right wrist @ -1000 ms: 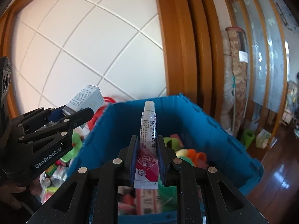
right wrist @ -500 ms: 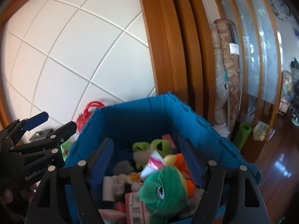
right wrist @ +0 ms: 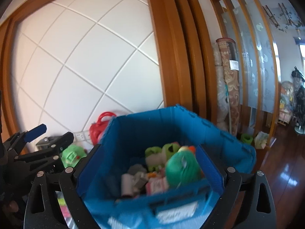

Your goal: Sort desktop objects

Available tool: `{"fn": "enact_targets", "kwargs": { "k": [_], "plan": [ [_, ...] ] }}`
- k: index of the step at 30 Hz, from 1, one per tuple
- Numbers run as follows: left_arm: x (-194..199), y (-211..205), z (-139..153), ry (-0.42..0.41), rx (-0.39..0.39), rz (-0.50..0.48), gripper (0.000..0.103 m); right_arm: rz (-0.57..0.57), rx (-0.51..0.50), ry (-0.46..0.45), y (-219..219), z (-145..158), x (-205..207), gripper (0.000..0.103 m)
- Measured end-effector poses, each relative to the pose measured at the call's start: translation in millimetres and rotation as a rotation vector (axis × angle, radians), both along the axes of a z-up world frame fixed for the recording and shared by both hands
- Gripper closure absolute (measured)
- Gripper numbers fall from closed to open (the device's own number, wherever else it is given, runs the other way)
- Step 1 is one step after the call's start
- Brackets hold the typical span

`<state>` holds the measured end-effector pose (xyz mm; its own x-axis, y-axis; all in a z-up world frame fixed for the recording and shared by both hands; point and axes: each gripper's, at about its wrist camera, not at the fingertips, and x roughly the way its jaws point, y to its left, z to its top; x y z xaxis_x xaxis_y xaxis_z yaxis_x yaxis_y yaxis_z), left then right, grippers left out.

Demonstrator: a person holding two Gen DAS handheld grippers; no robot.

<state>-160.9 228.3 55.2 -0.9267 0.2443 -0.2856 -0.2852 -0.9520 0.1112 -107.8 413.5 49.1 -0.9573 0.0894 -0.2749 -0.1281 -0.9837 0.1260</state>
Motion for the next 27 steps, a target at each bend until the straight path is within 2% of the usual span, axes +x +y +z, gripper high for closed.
{"fn": "enact_targets", "kwargs": {
  "k": [5,9,13,20,27],
  "plan": [
    [46.6,-55.8,-20.5,-0.025,-0.006,0.013,0.013,0.003,-0.003,-0.023,-56.5,-15.3,53.5,0.005],
    [85.4,-110.6,-48.4,-0.075,-0.036,0.037,0.013,-0.002,-0.025,-0.047,-98.8,-31.3,91.5,0.004],
    [116.6,-154.7,-65.6,-0.123,-0.048,0.084,0.013,0.009,0.009,-0.072,-140.2,-45.1,123.4,0.004],
    [150.9,-208.8,-68.8,-0.136,-0.048,0.206,0.013,0.089,0.050,-0.079,-180.8,-47.3,134.0,0.004],
    [166.5,-228.6,-65.7,-0.138,-0.019,0.252,0.013,0.121,0.100,-0.075,-204.8,-53.8,143.2,0.003]
  ]
}}
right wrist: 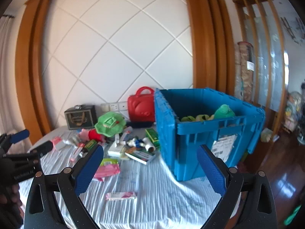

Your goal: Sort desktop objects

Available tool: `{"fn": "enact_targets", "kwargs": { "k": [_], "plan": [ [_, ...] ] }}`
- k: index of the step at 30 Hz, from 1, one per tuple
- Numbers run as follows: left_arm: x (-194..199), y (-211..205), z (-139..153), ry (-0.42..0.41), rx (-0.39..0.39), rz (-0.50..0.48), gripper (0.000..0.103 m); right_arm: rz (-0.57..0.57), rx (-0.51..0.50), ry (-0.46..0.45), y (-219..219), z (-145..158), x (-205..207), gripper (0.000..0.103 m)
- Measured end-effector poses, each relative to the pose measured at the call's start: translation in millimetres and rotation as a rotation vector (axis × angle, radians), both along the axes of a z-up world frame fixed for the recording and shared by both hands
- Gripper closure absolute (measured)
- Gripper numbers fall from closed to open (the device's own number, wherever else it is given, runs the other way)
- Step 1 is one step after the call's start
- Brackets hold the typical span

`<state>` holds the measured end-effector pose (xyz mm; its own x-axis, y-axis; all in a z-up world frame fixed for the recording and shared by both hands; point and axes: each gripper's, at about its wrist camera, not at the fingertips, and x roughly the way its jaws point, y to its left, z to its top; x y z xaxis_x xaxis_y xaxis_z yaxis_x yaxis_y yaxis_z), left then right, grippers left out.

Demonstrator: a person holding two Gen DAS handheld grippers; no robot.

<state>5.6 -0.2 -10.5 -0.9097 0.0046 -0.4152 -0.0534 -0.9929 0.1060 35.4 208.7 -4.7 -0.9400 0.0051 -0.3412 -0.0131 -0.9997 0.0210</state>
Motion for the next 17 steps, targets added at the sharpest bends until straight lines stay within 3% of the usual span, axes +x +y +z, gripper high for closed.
{"fn": "enact_targets", "kwargs": {
  "k": [17],
  "plan": [
    [7.9,0.1,8.2,0.036,0.024,-0.020,0.013,-0.009,0.014,-0.008,-1.5,-4.6,0.9,0.002]
  ]
}}
